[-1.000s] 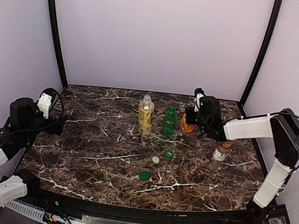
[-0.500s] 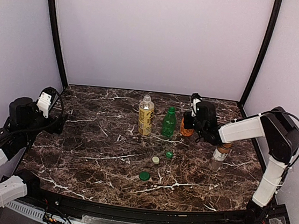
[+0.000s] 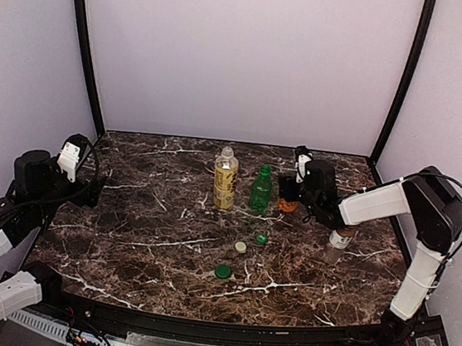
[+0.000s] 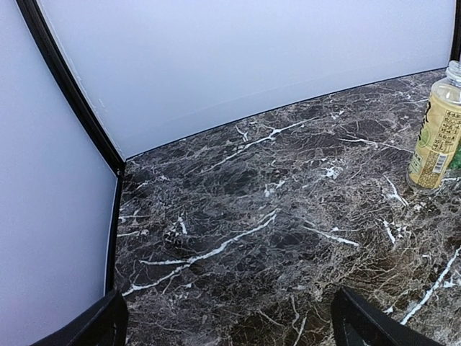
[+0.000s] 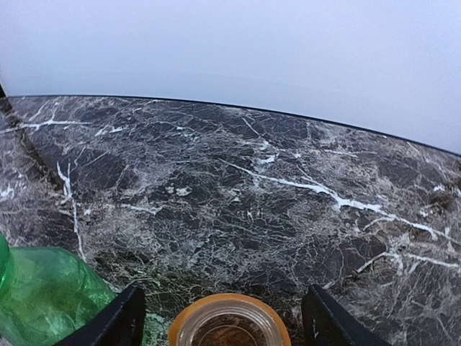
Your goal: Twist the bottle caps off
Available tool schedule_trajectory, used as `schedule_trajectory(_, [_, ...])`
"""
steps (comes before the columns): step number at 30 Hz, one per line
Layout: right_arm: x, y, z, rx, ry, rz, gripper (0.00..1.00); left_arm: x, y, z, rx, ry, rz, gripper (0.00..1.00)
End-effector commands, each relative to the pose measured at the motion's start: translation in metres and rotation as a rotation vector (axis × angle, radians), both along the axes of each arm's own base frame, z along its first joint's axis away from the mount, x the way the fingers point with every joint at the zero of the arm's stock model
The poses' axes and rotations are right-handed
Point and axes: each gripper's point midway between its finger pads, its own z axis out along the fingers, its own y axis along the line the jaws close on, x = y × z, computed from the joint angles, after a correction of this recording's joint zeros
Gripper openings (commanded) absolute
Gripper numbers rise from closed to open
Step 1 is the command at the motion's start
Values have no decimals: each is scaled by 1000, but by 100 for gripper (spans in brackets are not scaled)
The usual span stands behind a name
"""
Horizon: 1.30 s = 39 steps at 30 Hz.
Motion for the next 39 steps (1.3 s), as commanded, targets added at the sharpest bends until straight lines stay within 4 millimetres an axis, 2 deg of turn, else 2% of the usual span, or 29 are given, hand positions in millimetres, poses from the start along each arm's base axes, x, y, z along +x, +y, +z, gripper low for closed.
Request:
schedule_trajectory(1, [1, 0, 39, 16, -82, -6, 83, 1, 0, 9, -34, -19, 4, 99])
schedule_trajectory(3, [1, -3, 52, 15, -100, -15, 97, 1, 4, 8, -34, -16, 30, 99])
schedule_trajectory(7, [-3, -2, 82, 11, -105, 3, 98, 0, 9, 3, -37, -6, 61, 99])
schedule_trajectory(9, [-6, -1, 105, 13, -91, 17, 99, -1, 9, 0, -50, 6, 59, 99])
schedule_trajectory(13, [-19, -9, 130, -36, 80, 20, 99, -4, 9, -11, -78, 30, 59, 99])
schedule_trajectory(16, [-43, -32, 141, -76, 249, -25, 99, -8, 10, -21, -98, 40, 69, 99])
schedule_trajectory(21, [-104, -81, 157, -62, 450, -155, 98, -12, 13, -33, -115, 49, 75, 99])
schedule_trajectory(25, [-143, -104, 145, -54, 567, -214, 92, -16, 8, -42, -145, 57, 51, 99])
schedule_trajectory(30, [-180, -133, 102, -150, 739, -317, 94, -20, -5, -43, -168, 52, -31, 99])
schedule_trajectory(33, [-192, -145, 82, -205, 795, -366, 94, -21, -6, -40, -160, 47, -43, 99])
schedule_trajectory(36, [-196, -154, 76, -223, 800, -401, 93, -23, -11, -41, -167, 51, -74, 99])
schedule_trajectory(39, [-196, -150, 72, -208, 802, -381, 89, -24, -11, -41, -171, 50, -77, 99])
